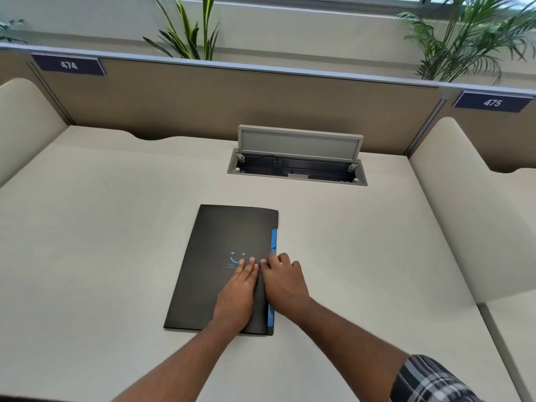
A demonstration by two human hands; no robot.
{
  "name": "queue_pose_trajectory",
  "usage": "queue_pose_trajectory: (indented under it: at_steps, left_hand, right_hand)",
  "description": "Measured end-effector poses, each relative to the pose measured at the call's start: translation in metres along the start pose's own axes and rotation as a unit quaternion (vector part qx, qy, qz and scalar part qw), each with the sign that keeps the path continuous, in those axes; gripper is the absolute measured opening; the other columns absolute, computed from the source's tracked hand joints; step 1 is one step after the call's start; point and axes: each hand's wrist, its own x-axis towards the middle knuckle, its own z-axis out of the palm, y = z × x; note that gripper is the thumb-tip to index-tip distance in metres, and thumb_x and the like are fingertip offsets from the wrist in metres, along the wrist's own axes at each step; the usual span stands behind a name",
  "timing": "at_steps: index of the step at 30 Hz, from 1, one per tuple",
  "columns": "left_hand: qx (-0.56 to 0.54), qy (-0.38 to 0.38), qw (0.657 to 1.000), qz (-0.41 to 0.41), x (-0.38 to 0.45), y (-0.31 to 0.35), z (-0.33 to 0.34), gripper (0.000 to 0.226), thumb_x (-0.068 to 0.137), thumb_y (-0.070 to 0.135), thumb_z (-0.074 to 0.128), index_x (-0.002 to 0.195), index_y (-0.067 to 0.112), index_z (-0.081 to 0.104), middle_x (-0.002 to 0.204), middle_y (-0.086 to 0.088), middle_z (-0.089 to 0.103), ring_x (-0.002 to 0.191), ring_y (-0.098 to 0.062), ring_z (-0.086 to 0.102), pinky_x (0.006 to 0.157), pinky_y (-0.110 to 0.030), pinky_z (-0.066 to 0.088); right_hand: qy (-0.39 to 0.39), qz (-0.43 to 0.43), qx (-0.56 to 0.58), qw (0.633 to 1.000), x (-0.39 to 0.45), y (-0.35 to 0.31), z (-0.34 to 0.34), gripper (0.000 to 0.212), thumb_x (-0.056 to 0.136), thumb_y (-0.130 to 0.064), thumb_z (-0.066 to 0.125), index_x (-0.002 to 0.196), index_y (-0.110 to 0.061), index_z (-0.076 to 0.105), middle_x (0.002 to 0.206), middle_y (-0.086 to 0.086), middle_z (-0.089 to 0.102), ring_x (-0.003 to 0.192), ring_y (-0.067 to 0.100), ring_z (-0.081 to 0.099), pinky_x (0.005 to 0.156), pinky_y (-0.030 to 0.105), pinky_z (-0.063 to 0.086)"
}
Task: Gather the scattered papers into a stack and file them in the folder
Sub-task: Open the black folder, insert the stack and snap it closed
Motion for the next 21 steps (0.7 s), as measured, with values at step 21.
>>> queue_pose_trajectory:
  at_steps: [21]
  left_hand:
    - [-0.268, 0.059, 0.935, -0.226, -0.003, -0.097, -0.080, 0.045, 0.086, 0.018, 0.065, 0.127, 0.007, 0.051, 0.126, -0.011, 0.056, 0.119, -0.030, 0.053, 0.103, -0.044, 0.045]
  right_hand:
    - [0.087, 0.375, 0.550, 0.741, 0.003, -0.018, -0.013, 0.057, 0.094, -0.009, 0.059, 0.150, -0.011, 0.048, 0.139, 0.003, 0.063, 0.123, 0.017, 0.059, 0.104, 0.028, 0.045]
